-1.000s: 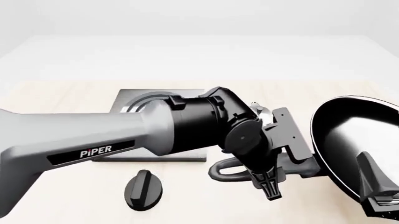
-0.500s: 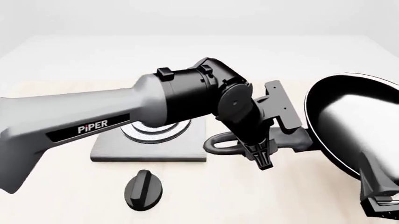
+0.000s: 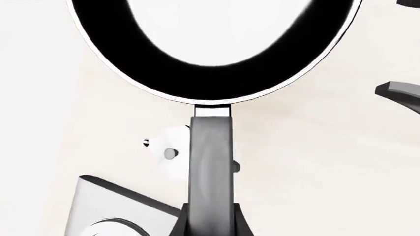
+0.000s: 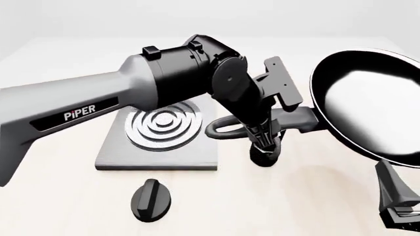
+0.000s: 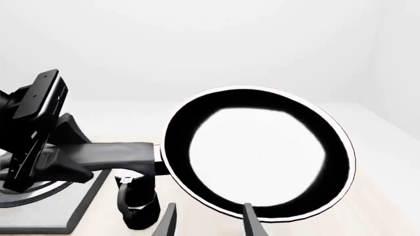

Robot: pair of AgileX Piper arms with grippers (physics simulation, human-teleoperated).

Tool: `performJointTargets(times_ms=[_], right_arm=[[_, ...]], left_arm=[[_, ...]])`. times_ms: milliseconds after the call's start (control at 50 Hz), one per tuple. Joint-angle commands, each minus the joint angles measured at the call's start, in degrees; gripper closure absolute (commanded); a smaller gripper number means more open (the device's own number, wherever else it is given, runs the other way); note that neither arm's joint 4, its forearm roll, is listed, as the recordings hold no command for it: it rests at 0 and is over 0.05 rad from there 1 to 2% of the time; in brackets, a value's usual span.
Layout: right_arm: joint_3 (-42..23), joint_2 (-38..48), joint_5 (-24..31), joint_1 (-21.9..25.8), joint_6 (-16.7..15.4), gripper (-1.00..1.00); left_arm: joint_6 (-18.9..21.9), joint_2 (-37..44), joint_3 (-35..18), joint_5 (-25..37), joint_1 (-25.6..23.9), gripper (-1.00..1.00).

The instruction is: Put the frying pan on the stove.

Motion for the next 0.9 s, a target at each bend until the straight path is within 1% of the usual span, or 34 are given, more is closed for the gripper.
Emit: performJointTargets(times_ms=[20,60,100,120,180,240,340,360,380,400,420,440,480,500,540,560,600,640,680,720,780,800,840,860,900], right_arm=[[0.0,0.0,0.01,0.0,0.01,-1.0],[0.0,0.0,0.0,0.01,0.01,-1.0],[0.0,0.0,0.01,0.01,0.0,-1.0],[0.0,0.0,-0.02,-0.02,-0.03,-1.0],[0.0,0.0,-0.01,-0.01,0.0,-1.0],[0.0,0.0,-0.01,0.0,0.01,-1.0],[0.0,0.0,0.0,0.0,-0.01,-1.0],[0.0,0.0,0.0,0.0,0.01,-1.0],[0.0,0.0,0.0,0.01,0.02,-1.0],[0.0,0.0,0.0,0.01,-0.01,-1.0],[0.0,0.0,0.0,0.01,-0.01,-1.0],[0.0,0.0,-0.01,0.0,-0.01,-1.0],[0.0,0.0,-0.01,-0.01,-0.01,-1.0],[0.0,0.0,0.0,0.0,0.01,-1.0],[0.0,0.0,0.0,-0.01,0.0,-1.0],[0.0,0.0,0.01,-0.01,0.0,-1.0],[0.0,0.0,0.0,-0.01,0.0,-1.0],[0.0,0.0,0.01,0.0,0.0,-1.0],[0.0,0.0,0.0,0.0,-0.01,-1.0],[0.0,0.0,-0.01,-0.01,0.02,-1.0],[0.0,0.0,0.0,0.01,0.0,-1.0],[0.0,0.0,0.0,-0.01,-0.01,-1.0],[0.0,0.0,0.01,0.01,0.05,-1.0],[0.0,0.0,0.0,0.01,-0.03,-1.0],[0.0,0.0,-0.01,0.01,-0.03,-1.0]], left_arm=[[1.49,-1.91,-2.64,-0.9,2.77,1.0],[1.31,-2.1,-2.92,-1.11,3.24,1.0],[2.16,-2.4,-2.67,-1.81,4.19,1.0],[1.63,-2.52,-2.79,-1.68,4.07,1.0],[1.69,-2.56,-3.28,-2.17,5.62,1.0],[1.02,-2.72,-3.41,-1.97,5.63,1.0],[0.86,-2.66,-3.4,-2.4,7.16,1.0],[0.6,-2.55,-3.75,-2.44,7.75,1.0],[-0.66,-2.68,-3.85,-2.1,7.05,1.0],[-0.23,-2.63,-3.66,-2.48,8.37,1.0],[-0.23,-2.64,-3.65,-2.49,8.37,1.0],[-1.41,-3.14,-3.09,-2.5,7.63,1.0],[-1.45,-3.17,-2.71,-2.98,9.1,1.0],[-2.58,-3.62,-2.22,-3.21,8.66,1.0],[-2.03,-3.95,-1.19,-3.98,9.76,1.0],[-3.05,-3.91,-1.19,-4.01,10.48,1.0],[-3.74,-4.87,0.04,-4.92,10.81,1.0],[-5.59,-5.51,0.58,-5.47,10.94,1.0],[-5.56,-6.15,2.12,-6.11,11.43,1.0],[-6.36,-7.31,3.43,-6.97,12.65,1.0],[-6.15,-8.68,4.87,-7.51,13.78,1.0],[-6.9,-9.24,5.16,-7.45,13.88,1.0],[-6.27,-10.43,6.16,-8.2,14.53,1.0],[-7.84,-11.21,6.36,-7.97,13.62,1.0],[-6.75,-11.33,7.17,-8.37,15.56,1.0]])
